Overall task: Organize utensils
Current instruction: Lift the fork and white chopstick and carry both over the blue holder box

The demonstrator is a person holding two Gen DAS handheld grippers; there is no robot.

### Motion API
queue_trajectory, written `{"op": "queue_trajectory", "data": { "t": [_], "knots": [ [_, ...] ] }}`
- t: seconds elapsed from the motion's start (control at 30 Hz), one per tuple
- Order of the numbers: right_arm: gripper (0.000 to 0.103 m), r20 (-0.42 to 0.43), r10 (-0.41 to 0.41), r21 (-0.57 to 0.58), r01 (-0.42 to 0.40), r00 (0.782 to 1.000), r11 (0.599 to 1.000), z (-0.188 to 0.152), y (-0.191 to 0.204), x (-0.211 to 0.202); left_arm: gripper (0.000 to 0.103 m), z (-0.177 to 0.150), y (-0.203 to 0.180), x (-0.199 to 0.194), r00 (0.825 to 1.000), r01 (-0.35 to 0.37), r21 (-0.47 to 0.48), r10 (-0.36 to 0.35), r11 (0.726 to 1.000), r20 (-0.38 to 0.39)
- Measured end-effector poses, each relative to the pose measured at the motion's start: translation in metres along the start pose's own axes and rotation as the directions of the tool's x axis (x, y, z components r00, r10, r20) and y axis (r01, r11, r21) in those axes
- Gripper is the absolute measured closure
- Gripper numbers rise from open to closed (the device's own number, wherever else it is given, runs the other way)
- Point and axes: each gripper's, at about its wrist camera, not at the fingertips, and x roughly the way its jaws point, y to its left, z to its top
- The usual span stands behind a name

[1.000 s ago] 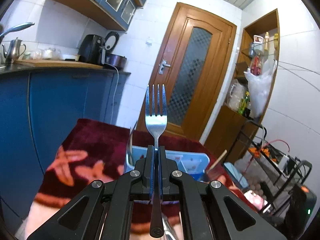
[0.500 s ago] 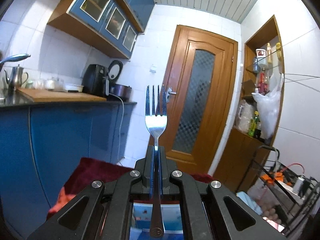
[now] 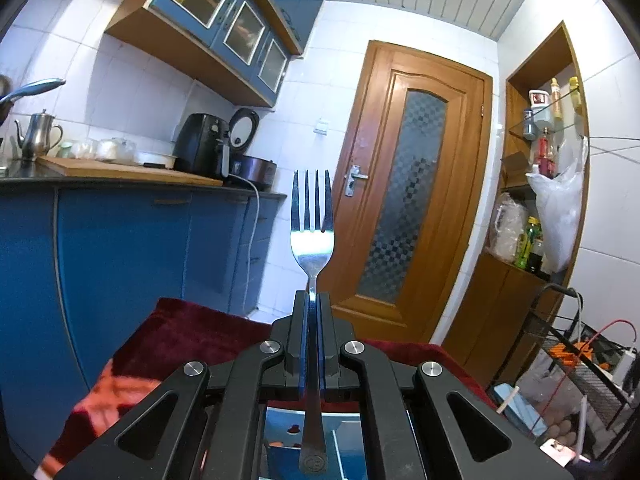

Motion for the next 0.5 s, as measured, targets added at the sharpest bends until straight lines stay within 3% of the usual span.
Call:
{"op": "queue_trajectory", "data": {
  "t": [0.5],
  "knots": [
    [0.097,0.179,-0.018,0.031,0.013,0.984,0.999,0.058,-0.006,0.056,0.1,-0.023,-0.003,0.005,1.0,0.006,0.06,-0.006,0.998,-0.002]
  ]
}}
